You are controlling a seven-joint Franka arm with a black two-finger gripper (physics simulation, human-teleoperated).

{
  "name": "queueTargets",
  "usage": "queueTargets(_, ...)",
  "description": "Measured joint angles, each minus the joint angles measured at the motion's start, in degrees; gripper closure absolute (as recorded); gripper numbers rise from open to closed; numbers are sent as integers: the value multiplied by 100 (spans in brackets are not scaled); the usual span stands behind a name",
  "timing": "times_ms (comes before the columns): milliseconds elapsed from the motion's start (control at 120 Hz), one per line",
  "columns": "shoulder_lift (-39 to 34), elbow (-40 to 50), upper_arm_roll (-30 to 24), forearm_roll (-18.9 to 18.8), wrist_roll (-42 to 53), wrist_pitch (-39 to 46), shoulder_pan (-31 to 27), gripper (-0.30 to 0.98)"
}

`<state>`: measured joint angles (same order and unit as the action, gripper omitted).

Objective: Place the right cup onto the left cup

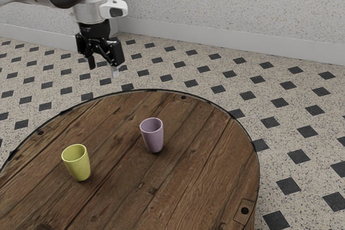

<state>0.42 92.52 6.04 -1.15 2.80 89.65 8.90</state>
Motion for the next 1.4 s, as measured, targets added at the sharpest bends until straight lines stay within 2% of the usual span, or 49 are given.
queueTargets(208, 23, 104, -6, 36, 49, 203, 145, 0)
queueTargets(342, 178, 322, -42, 185, 59, 366, 182, 1)
queueTargets(608, 909, 688, -159, 415, 76, 1260, 233, 12)
queueTargets(1075, 2555, -150, -115, 759, 283, 2167, 307, 19)
queueTargets(1400, 3021, -226, -26, 1106, 537, 2416, 193, 23)
